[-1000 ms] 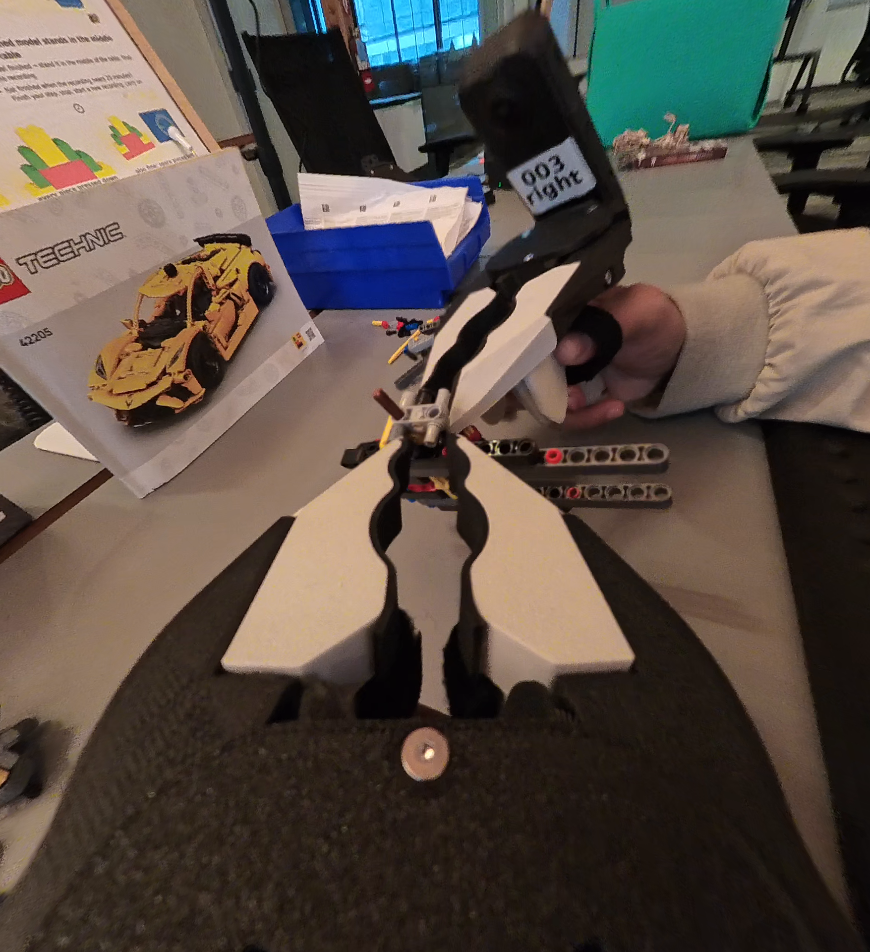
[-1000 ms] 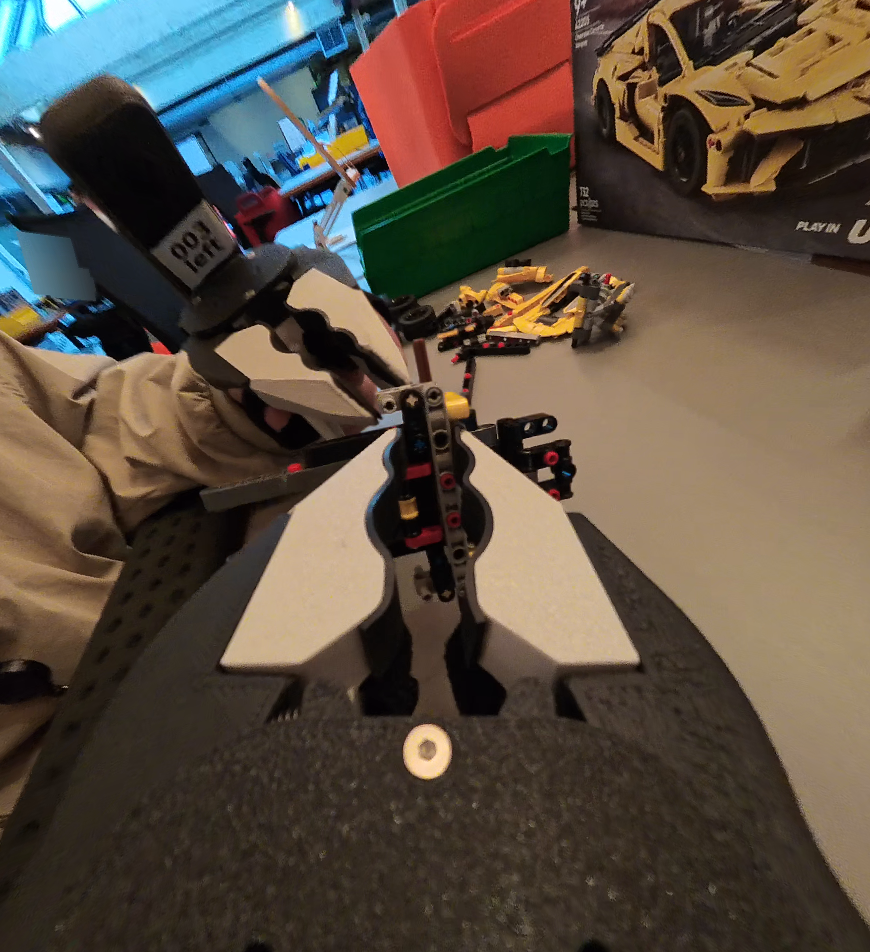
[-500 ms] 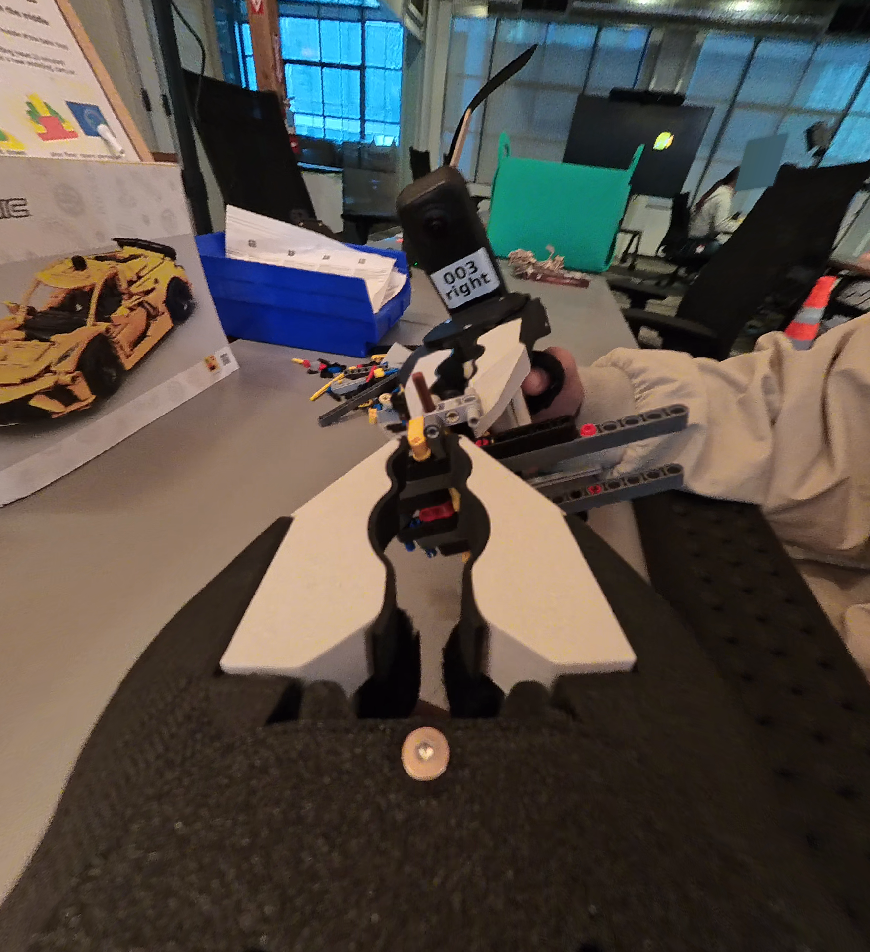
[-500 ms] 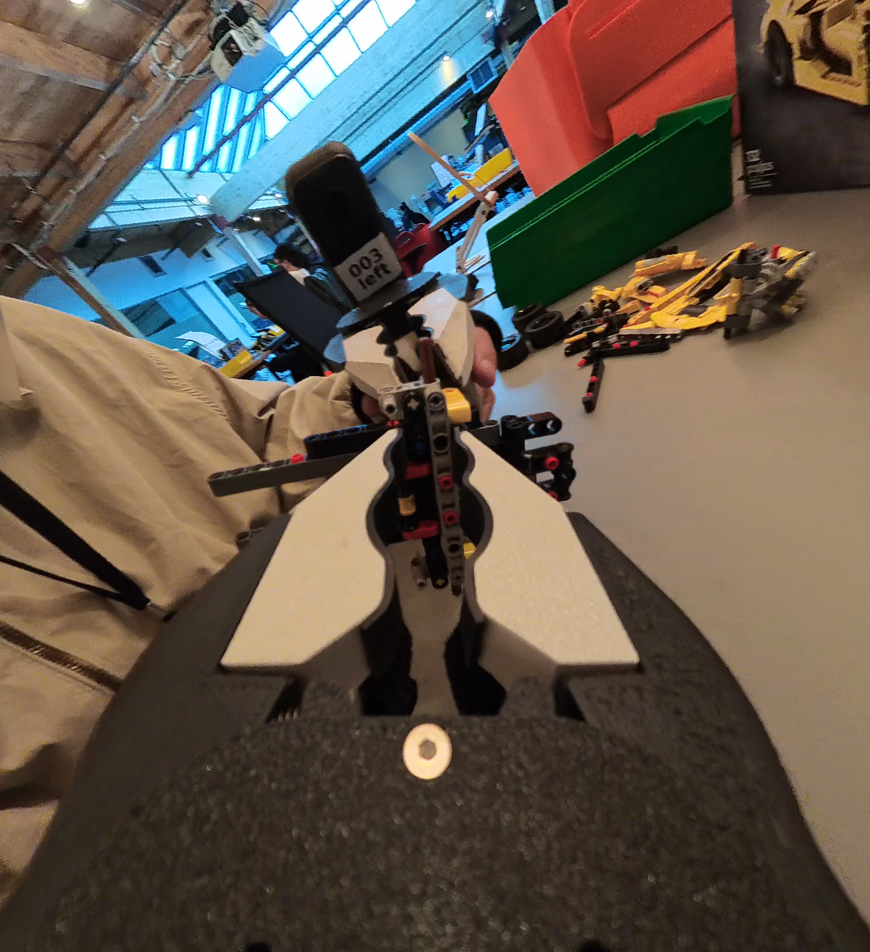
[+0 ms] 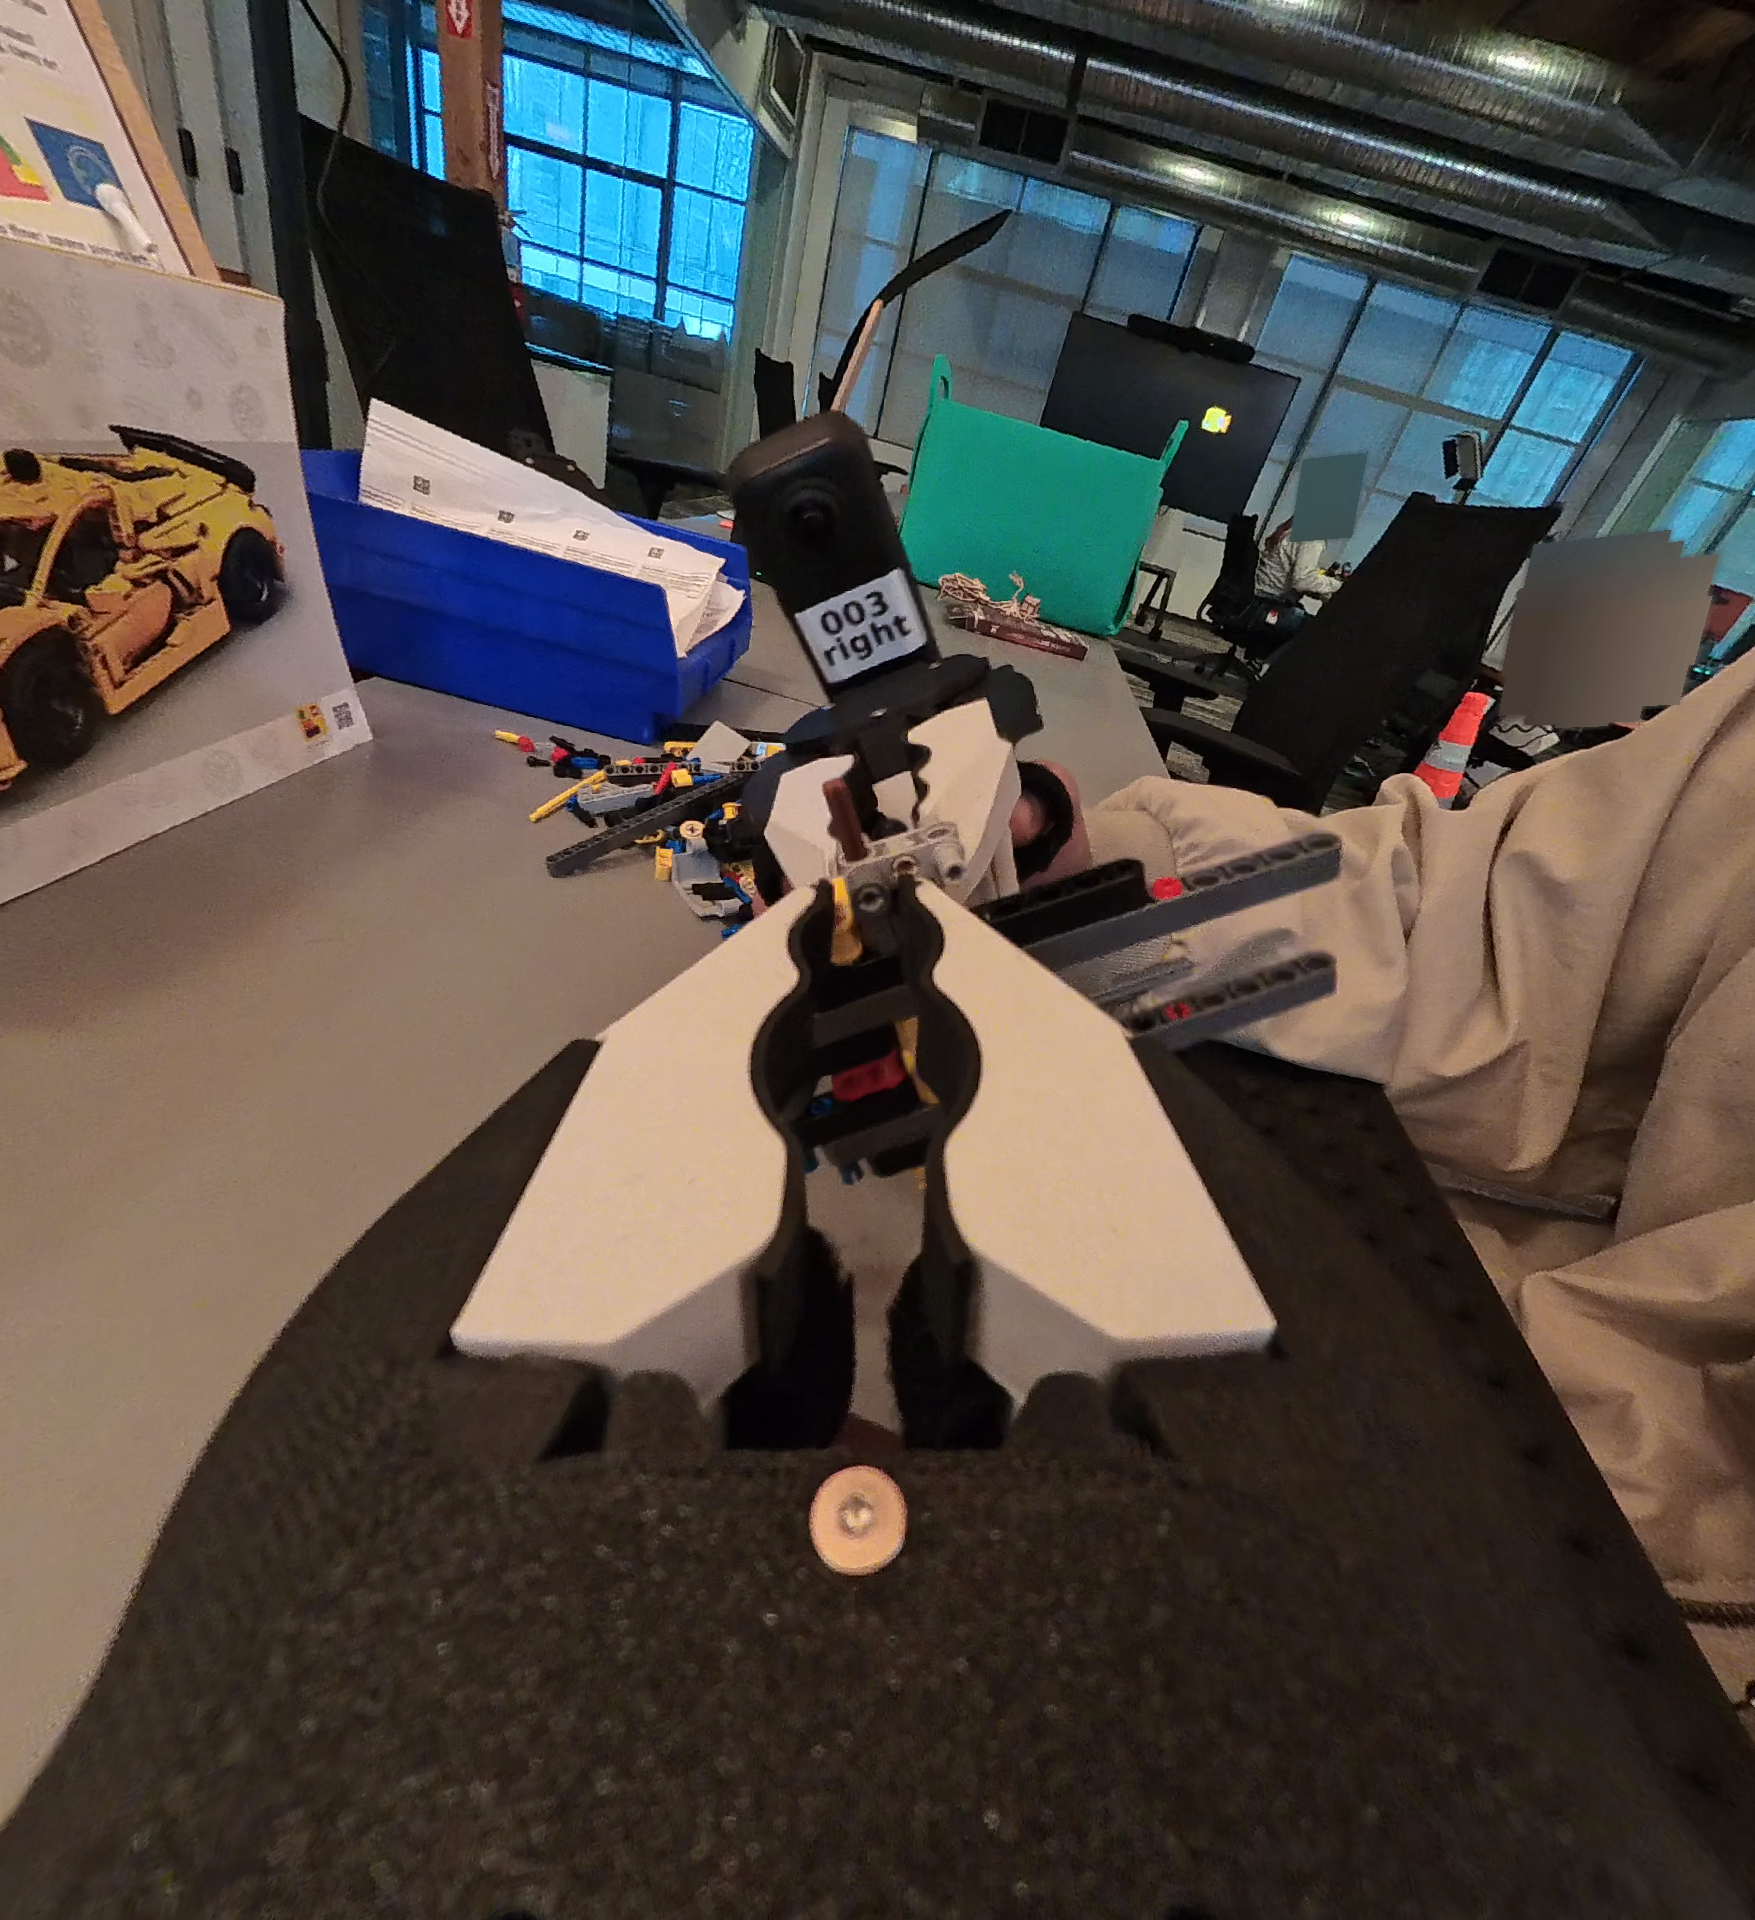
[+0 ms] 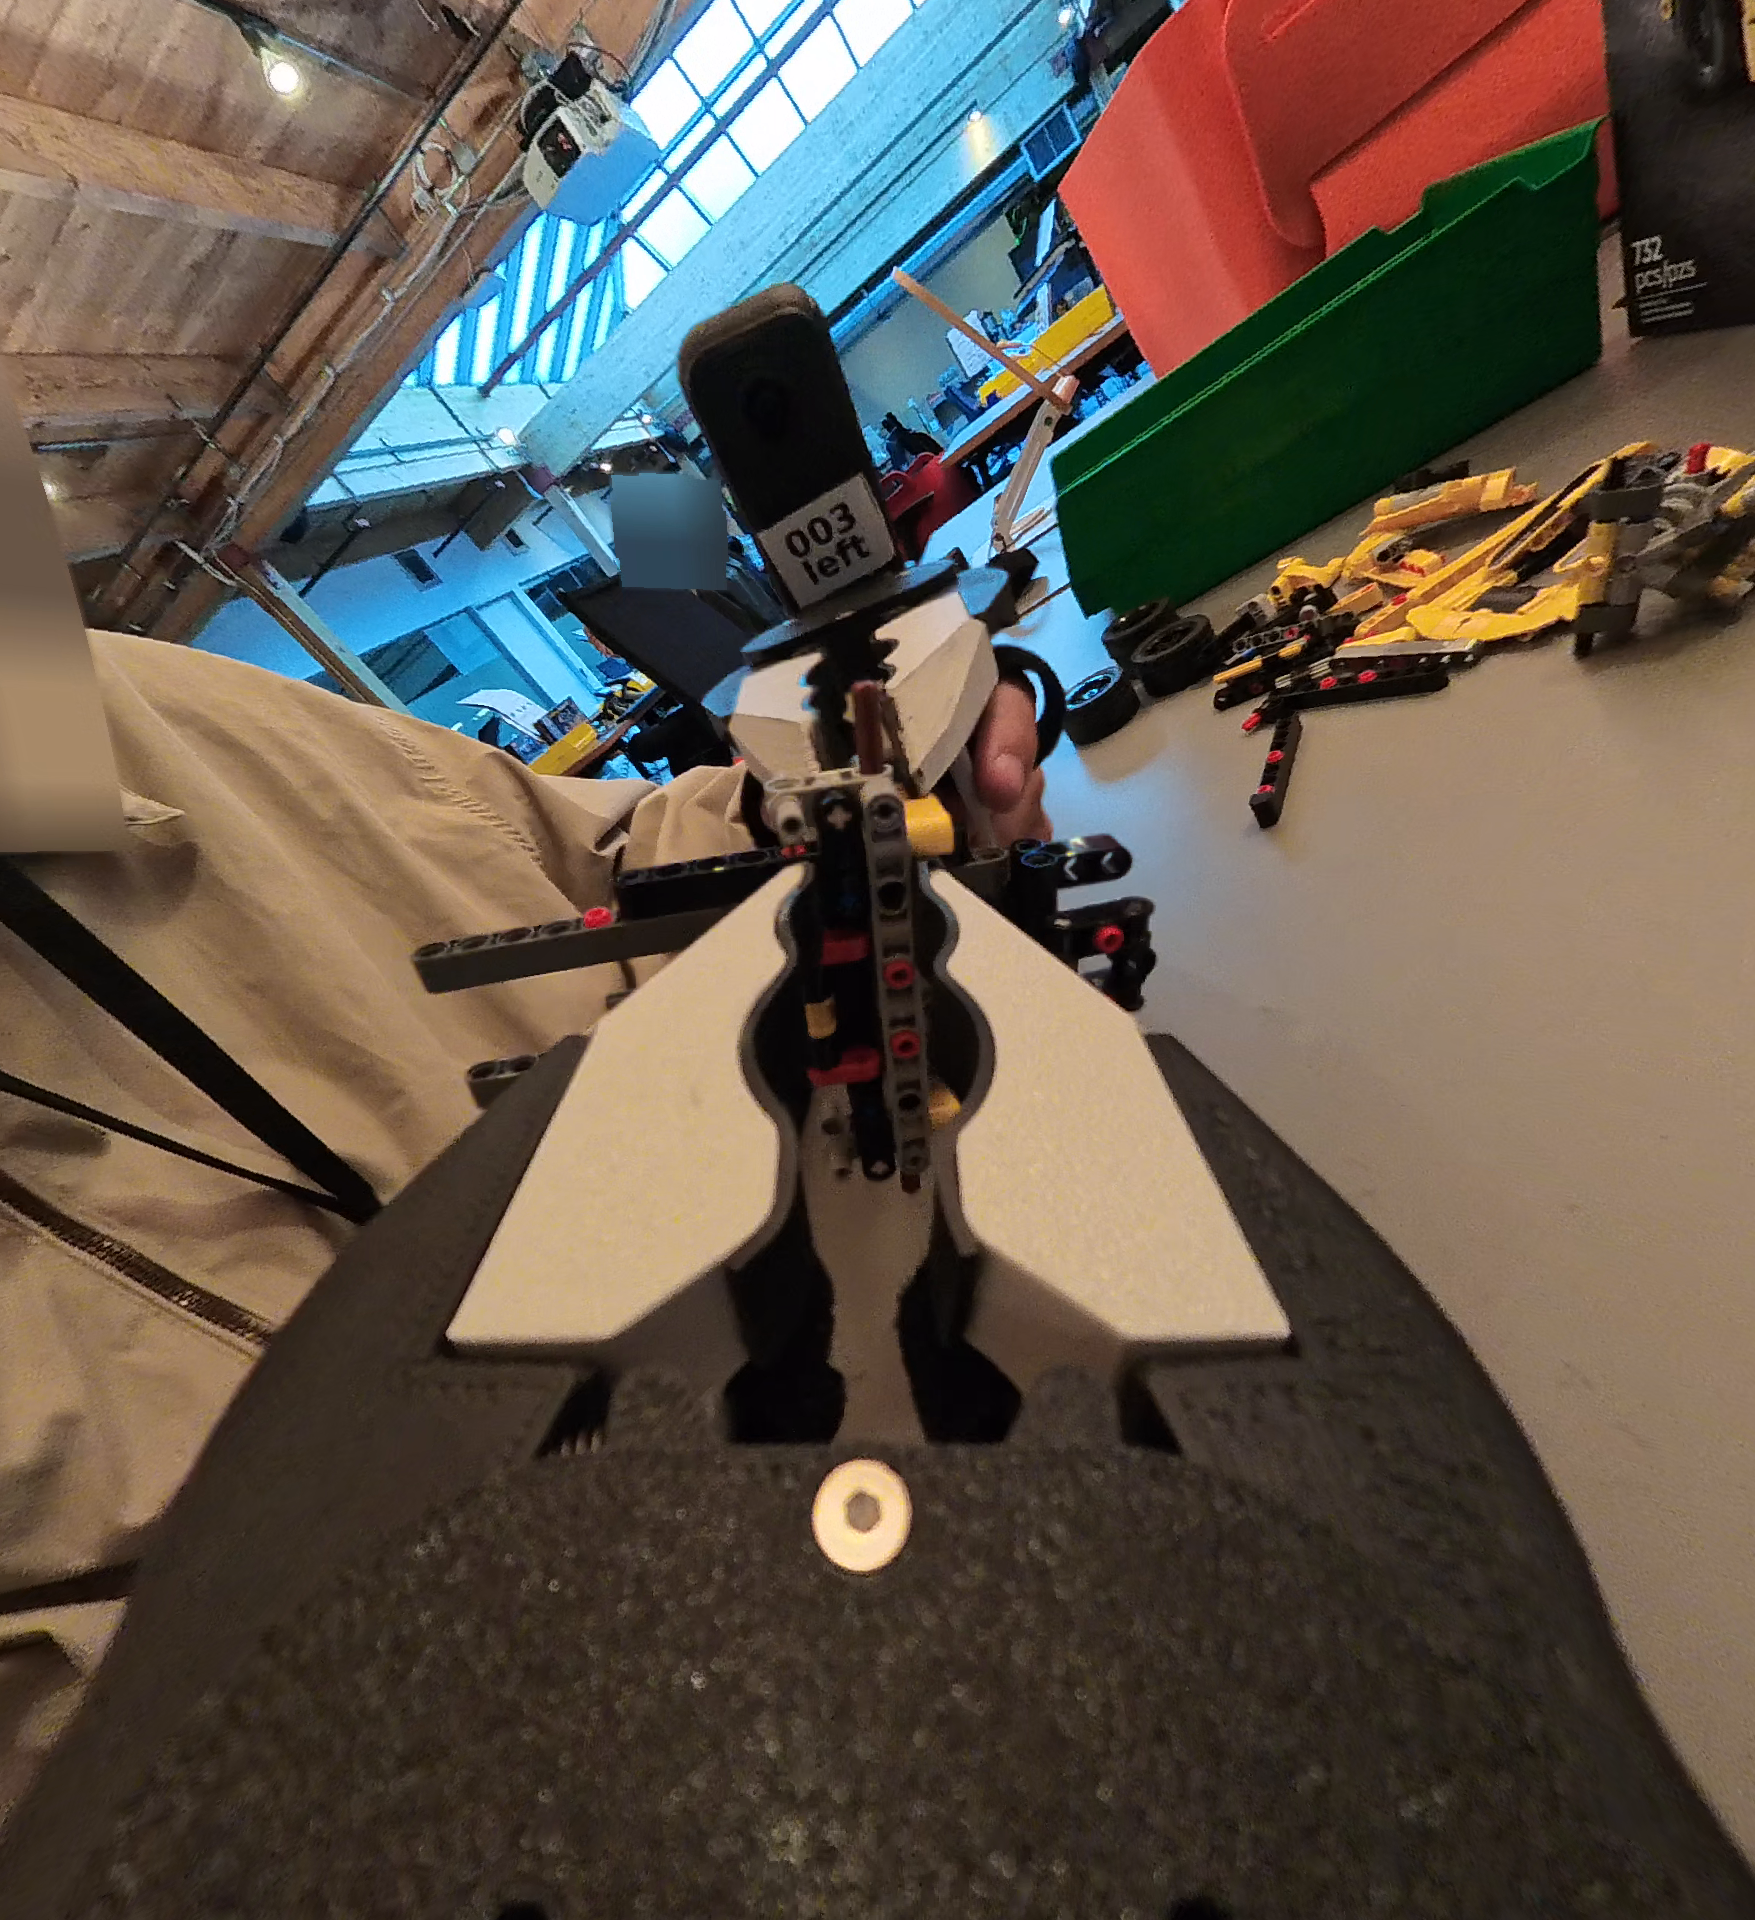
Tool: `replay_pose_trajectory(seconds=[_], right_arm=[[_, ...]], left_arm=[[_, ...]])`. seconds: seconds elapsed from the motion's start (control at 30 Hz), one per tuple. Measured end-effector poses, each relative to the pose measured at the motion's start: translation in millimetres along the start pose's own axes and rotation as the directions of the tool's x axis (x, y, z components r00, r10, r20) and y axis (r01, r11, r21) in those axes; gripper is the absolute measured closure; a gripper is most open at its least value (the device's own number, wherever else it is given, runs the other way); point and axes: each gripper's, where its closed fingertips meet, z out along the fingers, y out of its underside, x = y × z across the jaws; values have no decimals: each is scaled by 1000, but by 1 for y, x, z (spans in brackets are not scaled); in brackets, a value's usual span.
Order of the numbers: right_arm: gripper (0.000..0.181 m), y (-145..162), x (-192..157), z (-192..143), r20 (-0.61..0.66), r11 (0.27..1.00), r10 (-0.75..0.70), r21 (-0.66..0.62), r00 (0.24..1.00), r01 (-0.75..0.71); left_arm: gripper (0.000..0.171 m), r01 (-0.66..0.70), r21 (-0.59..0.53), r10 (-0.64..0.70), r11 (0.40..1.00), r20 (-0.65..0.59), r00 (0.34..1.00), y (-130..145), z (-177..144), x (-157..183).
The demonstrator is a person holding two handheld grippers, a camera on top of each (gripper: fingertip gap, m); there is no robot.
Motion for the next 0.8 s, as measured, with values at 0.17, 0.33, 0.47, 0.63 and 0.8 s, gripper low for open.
replay_pose_trajectory(seconds=[0.17,0.33,0.47,0.63,0.8], right_arm=[[167,0,10,-3,-97,998,-67,-20,993,65],[166,6,12,1,-106,997,-66,-47,992,61],[167,-4,9,-3,-78,999,-36,8,996,37],[166,0,8,-3,-81,999,-48,-14,996,47],[166,1,7,-3,-85,998,-59,-26,995,57]], left_arm=[[165,-36,6,36,999,72,997,-2,0,-9],[170,-25,-20,26,999,76,997,1,-2,-12],[160,1,0,-1,1000,52,999,-3,-5,-11],[160,-23,-21,24,1000,50,998,4,1,-8],[163,-47,-24,48,999,46,998,4,1,-6]])
